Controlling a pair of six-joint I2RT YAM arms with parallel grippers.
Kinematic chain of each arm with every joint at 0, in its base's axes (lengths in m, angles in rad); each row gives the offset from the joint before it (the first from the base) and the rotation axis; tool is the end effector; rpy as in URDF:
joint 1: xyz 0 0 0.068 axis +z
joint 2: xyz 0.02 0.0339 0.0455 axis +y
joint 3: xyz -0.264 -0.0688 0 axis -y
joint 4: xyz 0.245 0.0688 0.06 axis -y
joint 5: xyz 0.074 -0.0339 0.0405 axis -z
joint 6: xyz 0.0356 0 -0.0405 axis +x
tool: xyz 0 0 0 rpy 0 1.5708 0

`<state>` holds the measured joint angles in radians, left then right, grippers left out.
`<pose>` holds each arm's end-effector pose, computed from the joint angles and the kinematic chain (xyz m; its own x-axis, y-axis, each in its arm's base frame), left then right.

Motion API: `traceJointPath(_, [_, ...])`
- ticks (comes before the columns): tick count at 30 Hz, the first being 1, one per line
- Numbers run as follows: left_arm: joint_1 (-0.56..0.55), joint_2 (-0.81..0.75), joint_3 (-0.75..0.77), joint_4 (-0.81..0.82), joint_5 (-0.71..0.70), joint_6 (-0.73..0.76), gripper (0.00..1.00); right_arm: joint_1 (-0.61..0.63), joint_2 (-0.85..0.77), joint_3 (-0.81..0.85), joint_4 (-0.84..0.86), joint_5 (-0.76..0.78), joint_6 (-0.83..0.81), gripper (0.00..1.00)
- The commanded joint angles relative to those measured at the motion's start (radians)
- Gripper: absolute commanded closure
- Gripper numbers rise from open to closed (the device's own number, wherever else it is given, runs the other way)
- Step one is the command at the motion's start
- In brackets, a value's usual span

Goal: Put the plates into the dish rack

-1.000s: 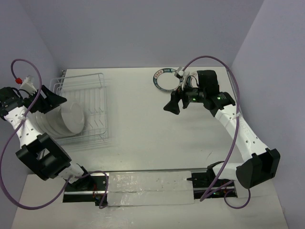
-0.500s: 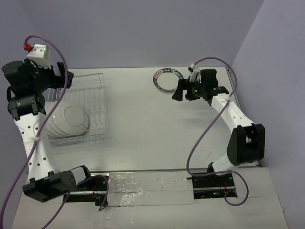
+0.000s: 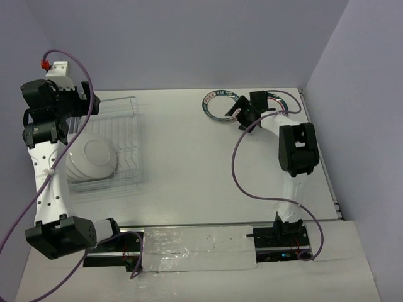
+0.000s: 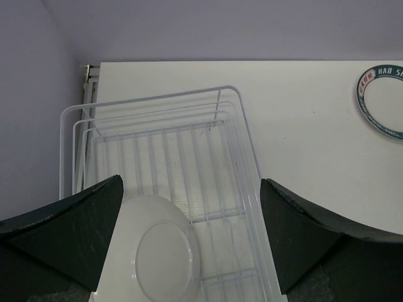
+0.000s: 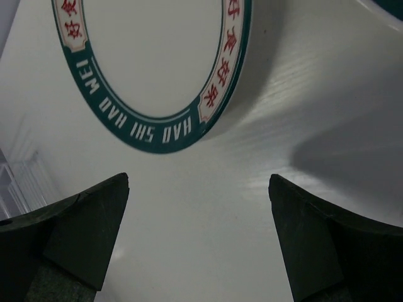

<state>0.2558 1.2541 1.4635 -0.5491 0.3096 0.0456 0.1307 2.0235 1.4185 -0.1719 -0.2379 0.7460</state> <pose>0.2608 0.0570 0.4380 -0.3203 -0.0389 -0.9465 0.0516 0.9970 -0.0584 0.4436 0.0668 0.1848 -0.7095 0.5720 -0.4116 0.2564 0.7536 0.6053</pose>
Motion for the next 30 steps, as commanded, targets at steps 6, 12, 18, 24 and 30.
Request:
traceJointPath(6, [-0.013,-0.052,-0.025,0.083,-0.050,-0.078,0.01,-0.032,0.185,0.109,0.166,0.081,0.299,0.14])
traceJointPath(12, [-0.013,-0.042,-0.038,0.081,-0.073,-0.085,0.01,-0.052,0.231,0.135,0.183,0.103,0.360,0.49])
traceJointPath(18, [-0.013,-0.041,-0.029,0.061,-0.040,-0.070,0.01,-0.054,0.238,0.132,0.186,0.057,0.331,0.98])
traceJointPath(24, [-0.015,-0.053,-0.009,-0.012,0.092,0.062,0.01,-0.054,0.060,-0.007,0.210,-0.052,0.199,1.00])
traceJointPath(30, [-0.121,-0.096,-0.048,-0.135,0.267,0.259,0.01,-0.039,-0.225,-0.122,0.154,-0.228,-0.042,1.00])
